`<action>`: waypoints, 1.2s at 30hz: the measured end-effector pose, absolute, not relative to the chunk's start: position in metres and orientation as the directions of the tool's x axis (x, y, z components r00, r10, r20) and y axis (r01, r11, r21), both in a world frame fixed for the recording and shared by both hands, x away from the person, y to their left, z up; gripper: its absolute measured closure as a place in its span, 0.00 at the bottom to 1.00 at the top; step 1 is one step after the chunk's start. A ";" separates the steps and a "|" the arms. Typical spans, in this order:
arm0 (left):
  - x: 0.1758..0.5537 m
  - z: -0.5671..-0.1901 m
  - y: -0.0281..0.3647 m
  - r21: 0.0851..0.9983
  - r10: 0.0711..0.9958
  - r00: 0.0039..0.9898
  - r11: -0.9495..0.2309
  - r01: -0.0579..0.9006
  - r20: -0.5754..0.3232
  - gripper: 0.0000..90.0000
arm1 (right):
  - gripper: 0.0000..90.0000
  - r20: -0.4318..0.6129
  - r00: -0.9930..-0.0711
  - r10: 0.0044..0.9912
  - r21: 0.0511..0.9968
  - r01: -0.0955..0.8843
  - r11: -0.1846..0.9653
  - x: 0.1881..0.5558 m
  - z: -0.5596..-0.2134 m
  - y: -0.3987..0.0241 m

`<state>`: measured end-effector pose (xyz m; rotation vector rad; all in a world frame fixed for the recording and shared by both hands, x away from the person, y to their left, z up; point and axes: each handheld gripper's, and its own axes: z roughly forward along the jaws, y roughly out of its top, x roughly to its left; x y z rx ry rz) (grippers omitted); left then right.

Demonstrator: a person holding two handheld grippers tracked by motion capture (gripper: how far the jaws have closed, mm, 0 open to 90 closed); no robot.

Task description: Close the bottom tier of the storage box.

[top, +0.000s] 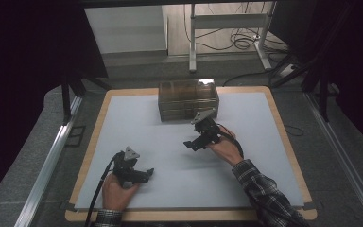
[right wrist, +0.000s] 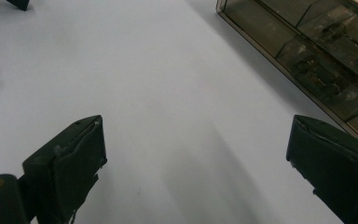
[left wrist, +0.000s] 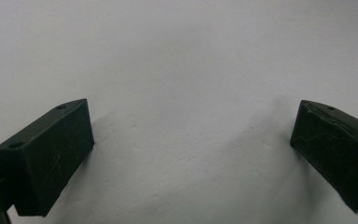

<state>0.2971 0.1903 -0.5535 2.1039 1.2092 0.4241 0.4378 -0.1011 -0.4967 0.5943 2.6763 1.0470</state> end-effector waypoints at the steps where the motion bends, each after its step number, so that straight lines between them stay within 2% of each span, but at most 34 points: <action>1: 0.297 -0.554 0.190 0.686 0.854 0.519 -0.350 0.638 -0.047 0.00 | 0.05 -0.045 -0.898 0.437 0.686 0.290 0.667 0.437 -0.497 -0.101; 36: 0.297 -0.553 0.190 0.685 0.853 0.519 -0.352 0.638 -0.046 0.00 | 0.05 -0.043 -0.912 0.407 0.692 0.267 0.671 0.413 -0.494 -0.109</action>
